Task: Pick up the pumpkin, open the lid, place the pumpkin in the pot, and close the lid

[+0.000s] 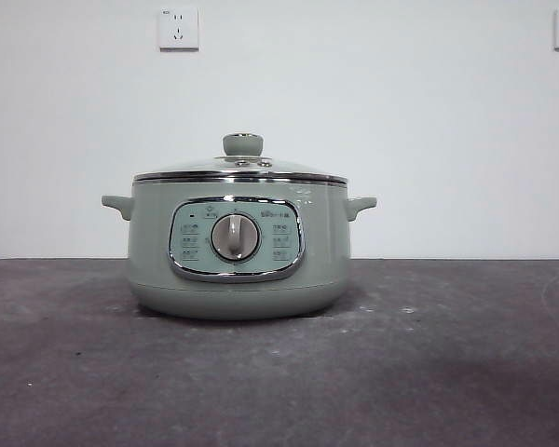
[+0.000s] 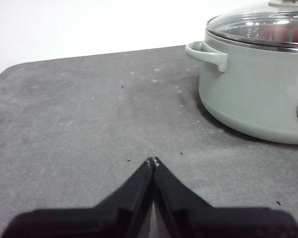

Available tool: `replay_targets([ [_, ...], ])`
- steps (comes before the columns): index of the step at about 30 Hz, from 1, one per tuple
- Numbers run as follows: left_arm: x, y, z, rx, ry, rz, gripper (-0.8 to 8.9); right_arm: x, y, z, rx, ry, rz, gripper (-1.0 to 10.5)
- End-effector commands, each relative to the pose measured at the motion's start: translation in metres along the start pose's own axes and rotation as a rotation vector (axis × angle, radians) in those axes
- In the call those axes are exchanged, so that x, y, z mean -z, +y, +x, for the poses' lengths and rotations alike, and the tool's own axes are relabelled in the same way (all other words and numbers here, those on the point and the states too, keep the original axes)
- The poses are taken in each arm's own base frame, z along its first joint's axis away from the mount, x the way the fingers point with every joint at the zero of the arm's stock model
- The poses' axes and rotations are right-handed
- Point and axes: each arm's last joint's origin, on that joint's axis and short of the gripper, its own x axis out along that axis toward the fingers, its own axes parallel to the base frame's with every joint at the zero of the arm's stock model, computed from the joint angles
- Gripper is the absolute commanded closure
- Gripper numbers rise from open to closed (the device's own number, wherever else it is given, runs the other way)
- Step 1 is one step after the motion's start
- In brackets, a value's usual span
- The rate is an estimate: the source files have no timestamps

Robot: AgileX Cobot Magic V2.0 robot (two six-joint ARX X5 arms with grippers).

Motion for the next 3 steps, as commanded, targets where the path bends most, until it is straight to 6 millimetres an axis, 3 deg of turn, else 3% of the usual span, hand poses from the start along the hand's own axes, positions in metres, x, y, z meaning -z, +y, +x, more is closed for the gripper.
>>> replay_targets([
  [1, 0.0051, -0.0001, 0.0016, 0.001, 0.011, -0.011, 8.16, 0.0041, 0.0002, 0.0008, -0.004, 0.017, 0.018, 9.5],
  [3, 0.0051, -0.0001, 0.0016, 0.001, 0.011, -0.011, 8.16, 0.0041, 0.0002, 0.0008, -0.004, 0.017, 0.018, 9.5],
])
